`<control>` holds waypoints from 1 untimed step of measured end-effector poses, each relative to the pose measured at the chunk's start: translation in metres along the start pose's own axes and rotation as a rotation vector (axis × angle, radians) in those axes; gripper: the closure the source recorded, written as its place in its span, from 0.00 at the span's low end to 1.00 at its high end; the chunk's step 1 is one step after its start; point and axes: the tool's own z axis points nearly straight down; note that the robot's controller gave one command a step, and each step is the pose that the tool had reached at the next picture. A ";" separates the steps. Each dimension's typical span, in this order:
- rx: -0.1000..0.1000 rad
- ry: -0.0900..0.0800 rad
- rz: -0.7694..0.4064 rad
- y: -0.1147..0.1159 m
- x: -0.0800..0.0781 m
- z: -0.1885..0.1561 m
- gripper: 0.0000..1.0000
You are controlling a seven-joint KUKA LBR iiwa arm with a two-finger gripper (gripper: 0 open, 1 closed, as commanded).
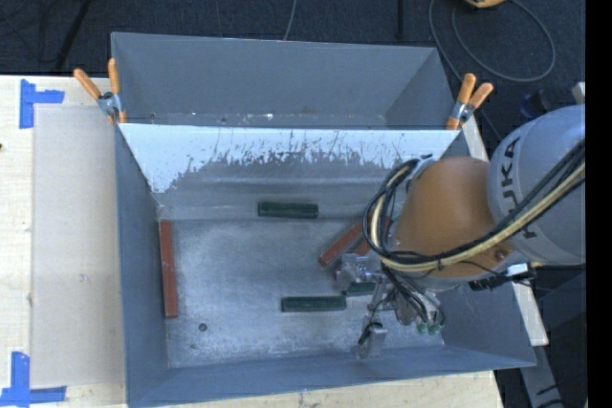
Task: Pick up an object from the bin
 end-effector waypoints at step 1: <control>0.001 -0.011 0.000 0.007 -0.008 0.048 0.00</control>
Offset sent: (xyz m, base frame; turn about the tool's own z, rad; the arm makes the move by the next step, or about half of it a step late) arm 0.0000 0.0178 -0.0477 0.0733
